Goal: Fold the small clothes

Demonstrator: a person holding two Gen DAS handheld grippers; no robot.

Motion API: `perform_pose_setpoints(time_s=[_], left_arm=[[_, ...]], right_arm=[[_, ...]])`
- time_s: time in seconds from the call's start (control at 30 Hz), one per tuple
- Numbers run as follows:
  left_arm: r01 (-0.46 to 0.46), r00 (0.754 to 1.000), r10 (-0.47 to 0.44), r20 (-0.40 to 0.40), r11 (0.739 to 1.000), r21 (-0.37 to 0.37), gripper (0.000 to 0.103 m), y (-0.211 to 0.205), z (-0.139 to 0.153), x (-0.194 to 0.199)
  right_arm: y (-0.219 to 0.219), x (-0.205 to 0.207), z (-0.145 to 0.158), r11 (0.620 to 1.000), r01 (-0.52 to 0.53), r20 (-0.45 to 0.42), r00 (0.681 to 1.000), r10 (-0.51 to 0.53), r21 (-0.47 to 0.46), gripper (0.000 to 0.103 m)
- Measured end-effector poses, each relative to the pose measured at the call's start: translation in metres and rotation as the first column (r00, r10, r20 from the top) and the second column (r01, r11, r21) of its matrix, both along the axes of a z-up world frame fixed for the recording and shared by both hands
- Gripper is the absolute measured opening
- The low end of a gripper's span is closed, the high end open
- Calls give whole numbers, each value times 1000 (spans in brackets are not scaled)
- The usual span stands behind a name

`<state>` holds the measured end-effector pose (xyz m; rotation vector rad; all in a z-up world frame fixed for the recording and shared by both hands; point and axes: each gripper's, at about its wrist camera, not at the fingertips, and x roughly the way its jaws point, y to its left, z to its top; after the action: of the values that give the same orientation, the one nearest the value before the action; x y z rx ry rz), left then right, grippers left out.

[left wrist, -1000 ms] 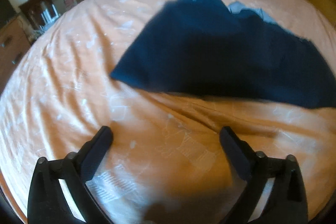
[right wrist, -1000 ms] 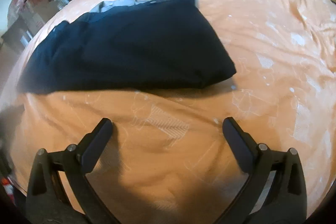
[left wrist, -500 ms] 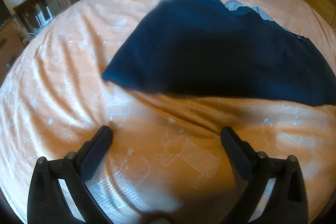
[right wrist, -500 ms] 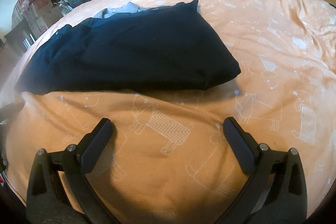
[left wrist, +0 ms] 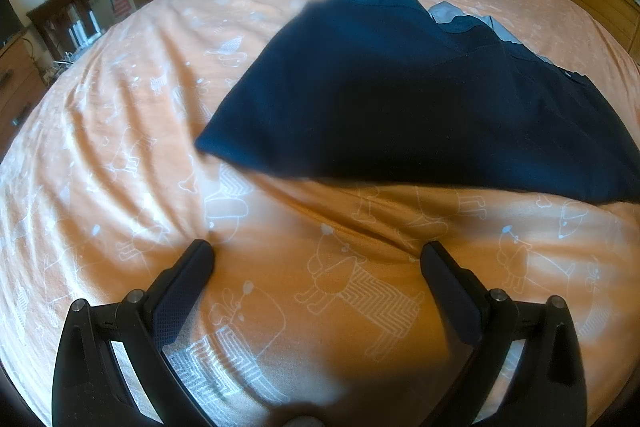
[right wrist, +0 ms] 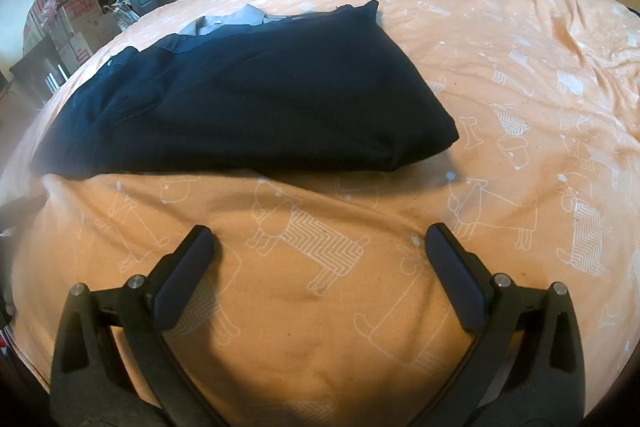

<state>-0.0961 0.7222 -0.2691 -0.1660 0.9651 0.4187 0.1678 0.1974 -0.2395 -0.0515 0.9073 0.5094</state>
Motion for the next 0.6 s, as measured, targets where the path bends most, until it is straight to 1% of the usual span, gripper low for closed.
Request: perform_pose_setpoints(time_s=[0.6], left_arm=[[-1,1000,1,3,1000,0,103,0,1,-1]], right_arm=[[1,-1,0,1000,3,1,1000,-3,1,103]])
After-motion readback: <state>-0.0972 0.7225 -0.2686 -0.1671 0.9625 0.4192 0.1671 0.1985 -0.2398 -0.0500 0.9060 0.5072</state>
